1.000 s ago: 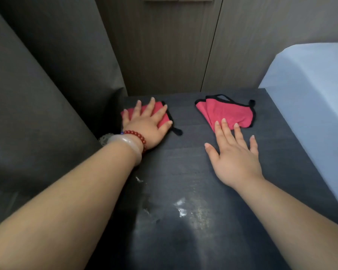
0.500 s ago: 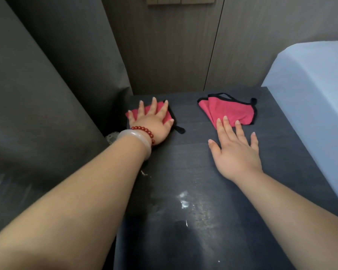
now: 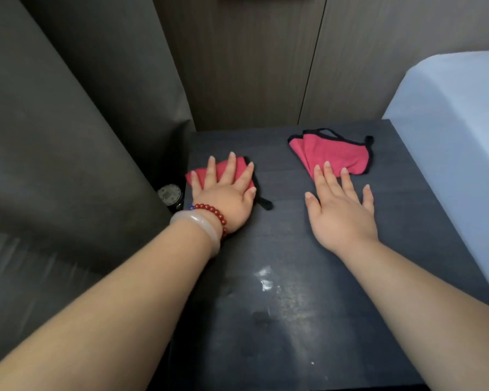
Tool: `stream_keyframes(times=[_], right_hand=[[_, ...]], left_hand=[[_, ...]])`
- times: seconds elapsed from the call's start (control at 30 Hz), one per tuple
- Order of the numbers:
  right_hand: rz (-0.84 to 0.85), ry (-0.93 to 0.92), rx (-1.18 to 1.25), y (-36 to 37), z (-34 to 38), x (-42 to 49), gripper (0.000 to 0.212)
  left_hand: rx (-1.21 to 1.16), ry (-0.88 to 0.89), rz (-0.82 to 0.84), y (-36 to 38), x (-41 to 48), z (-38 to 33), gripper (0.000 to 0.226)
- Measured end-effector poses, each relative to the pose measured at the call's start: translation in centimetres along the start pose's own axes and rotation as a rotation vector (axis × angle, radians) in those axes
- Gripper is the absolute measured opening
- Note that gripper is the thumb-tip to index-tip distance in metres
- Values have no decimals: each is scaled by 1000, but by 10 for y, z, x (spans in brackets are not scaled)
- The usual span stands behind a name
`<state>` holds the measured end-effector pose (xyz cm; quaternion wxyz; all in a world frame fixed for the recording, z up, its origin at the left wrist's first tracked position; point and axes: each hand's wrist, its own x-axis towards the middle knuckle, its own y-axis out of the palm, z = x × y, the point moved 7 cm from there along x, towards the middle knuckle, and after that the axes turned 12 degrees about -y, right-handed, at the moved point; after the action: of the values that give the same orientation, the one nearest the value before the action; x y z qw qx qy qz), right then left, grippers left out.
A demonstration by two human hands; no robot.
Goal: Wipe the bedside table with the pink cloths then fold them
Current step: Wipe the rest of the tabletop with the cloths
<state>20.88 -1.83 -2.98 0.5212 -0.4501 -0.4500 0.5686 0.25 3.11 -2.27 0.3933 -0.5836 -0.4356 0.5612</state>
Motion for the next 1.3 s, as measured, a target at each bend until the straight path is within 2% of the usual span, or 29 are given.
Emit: stream_keyframes(times=[0.1,0.2,0.4,0.63,0.8,0.87,1.03,1.13,1.23,1.3], right_hand=[[0,1,-5,-1,0,-1,58],[-5,3,16,-3,-1,-1,56],[-3,-4,26,-1,0,1,55],[-1,5,8,-2,0,1,57],[8,4,7,-1,0,2,57],[15,1,2,0,0,2,57],[29,-2,-2,0,-1,1,57],[18,2,-5,0,0,2,58],[17,1,-8,0,-1,3,58],[17,-4,-13,1,-1,3,59]], left_hand=[[-4,141,-74,20,-64,-34,56],[9,192,-48,26,-79,-37,55],[-28,-61,54,10,-28,27,54],[52,144,6,40,-139,-3,55],[-54,42,-29,27,-110,0,64],[-11,11,-73,27,-100,1,68],[29,77,-143,31,-107,20,67],[111,-22,-204,21,-109,28,66],[43,-79,-179,28,-120,16,70],[34,-49,-178,29,-115,16,72]])
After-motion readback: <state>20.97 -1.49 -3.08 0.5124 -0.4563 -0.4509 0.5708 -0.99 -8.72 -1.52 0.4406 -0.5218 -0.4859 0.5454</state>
